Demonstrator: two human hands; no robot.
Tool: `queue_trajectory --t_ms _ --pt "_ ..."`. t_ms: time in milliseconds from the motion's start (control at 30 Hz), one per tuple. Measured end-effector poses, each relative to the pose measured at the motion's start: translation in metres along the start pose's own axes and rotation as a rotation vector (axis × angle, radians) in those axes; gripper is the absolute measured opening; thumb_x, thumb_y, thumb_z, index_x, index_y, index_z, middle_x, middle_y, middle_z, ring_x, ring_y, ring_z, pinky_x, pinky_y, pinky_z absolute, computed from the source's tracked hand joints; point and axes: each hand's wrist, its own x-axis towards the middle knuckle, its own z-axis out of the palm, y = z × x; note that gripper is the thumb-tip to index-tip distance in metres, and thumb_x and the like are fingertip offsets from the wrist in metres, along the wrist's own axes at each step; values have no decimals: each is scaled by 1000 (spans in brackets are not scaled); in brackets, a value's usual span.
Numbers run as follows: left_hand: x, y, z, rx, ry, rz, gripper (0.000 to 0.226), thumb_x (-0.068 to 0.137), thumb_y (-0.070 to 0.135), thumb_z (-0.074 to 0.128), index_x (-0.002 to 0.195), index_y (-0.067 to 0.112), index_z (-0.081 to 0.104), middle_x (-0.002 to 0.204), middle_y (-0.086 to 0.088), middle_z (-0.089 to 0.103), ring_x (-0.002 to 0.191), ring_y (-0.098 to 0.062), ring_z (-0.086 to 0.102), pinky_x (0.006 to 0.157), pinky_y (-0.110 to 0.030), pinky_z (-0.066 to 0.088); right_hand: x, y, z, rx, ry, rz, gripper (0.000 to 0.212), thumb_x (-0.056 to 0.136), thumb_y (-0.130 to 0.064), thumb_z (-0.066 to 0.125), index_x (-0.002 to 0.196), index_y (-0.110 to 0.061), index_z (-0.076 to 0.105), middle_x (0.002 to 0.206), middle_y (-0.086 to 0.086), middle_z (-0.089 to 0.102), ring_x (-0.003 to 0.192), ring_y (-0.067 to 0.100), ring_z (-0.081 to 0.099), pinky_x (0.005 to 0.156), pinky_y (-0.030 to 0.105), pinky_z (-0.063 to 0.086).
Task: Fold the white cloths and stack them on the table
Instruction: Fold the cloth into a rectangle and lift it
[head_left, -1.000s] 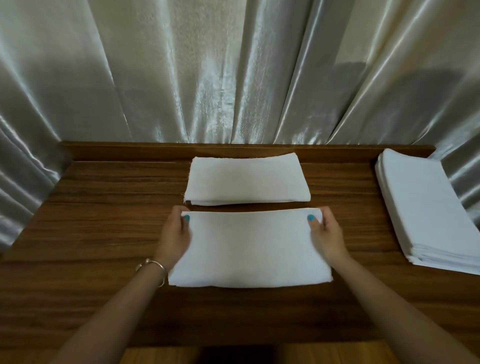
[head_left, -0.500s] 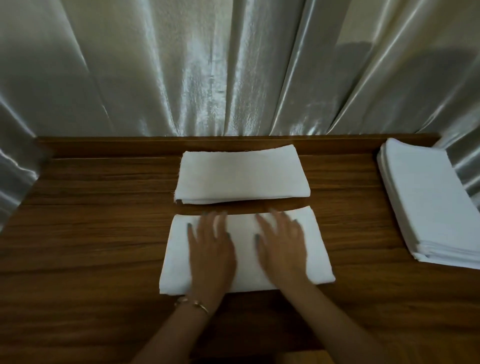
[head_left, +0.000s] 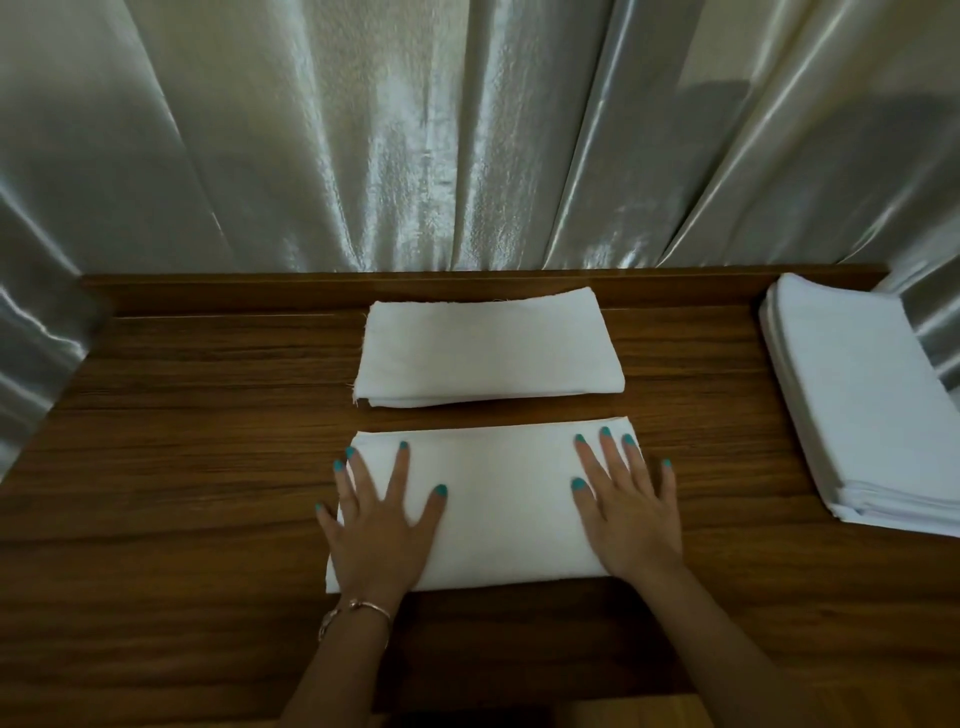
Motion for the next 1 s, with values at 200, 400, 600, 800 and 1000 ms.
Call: queue_trajectory --t_ms 200,400,600,800,1000 --pt "-1 5 -16 -296 58 -142 90 79 69 49 150 26 13 156 -15 16 142 -34 18 113 -50 26 -7 -6 -8 510 258 365 66 90 -46 54 145 -20 29 151 9 29 135 30 35 101 44 42" --pt "8 11 -37 -481 6 -589 97 54 62 79 118 -4 46 121 -23 53 110 -39 51 92 -44 44 13 1 -30 821 -22 715 54 79 -45 70 115 -10 49 113 9 56 96 27 57 79 40 50" --pt "25 -6 -56 -679 -296 -445 47 62 59 76 87 22 61 99 -4 67 93 -25 61 85 -37 49 17 10 -53 995 -165 521 24 92 -42 55 97 -19 55 92 2 62 82 18 57 76 35 46" --pt "43 20 -132 -866 -13 -89 36 84 39 66 113 20 54 97 4 62 81 -8 58 56 -20 43 35 15 -126 858 187 246 22 97 -41 46 96 -20 50 76 -3 58 62 12 57 50 25 41" --pt "126 59 -204 -842 288 0 32 89 41 59 96 10 51 83 4 55 66 -8 50 54 -25 35 130 12 -192 893 376 158 29 98 -43 43 97 -15 51 78 -4 54 66 9 51 52 26 35"
